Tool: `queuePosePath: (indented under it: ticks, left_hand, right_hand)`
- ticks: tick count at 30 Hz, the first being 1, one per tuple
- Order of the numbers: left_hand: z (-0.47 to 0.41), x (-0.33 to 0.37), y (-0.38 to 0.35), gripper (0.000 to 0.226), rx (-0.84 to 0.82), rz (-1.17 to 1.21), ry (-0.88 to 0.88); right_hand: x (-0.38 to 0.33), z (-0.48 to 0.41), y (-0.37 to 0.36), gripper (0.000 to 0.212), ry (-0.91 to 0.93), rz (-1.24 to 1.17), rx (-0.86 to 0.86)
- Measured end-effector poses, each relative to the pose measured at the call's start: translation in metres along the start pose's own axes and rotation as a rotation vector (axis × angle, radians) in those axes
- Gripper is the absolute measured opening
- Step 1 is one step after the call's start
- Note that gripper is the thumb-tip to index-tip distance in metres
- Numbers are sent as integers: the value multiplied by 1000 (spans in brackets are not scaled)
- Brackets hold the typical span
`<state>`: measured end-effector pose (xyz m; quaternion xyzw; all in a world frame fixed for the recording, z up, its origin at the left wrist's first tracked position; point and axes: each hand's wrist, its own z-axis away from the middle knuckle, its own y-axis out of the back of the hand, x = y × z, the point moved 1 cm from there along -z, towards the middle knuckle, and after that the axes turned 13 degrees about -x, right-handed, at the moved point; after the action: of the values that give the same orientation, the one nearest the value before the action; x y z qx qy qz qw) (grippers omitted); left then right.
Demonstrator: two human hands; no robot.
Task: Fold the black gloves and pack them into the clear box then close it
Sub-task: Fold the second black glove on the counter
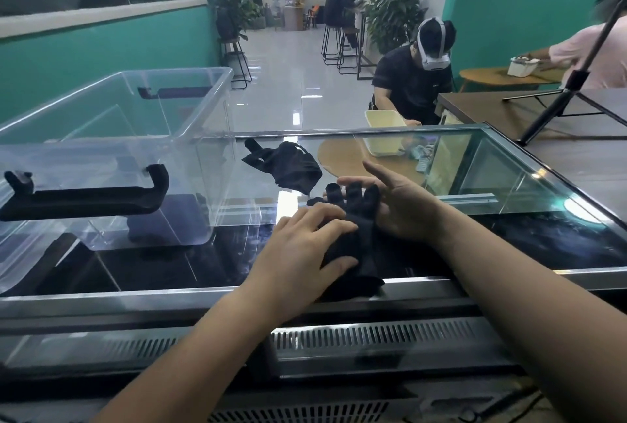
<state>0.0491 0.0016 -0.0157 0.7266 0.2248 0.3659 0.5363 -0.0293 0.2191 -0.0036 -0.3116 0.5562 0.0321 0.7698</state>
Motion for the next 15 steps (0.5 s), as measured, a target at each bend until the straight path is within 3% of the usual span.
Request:
queuePosePath:
  ticks: [6, 11, 15]
  left_hand:
    - [-7, -7, 2, 66, -230, 26, 80]
    - [-8, -11, -3, 63, -279, 48, 101]
    - [-7, -13, -6, 62, -290, 52, 98]
  right_hand:
    - [-1, 1, 3, 68, -17, -2, -32]
    - [-4, 0, 12, 63, 43, -92, -49]
    - [-3, 0, 9, 53, 187, -45, 89]
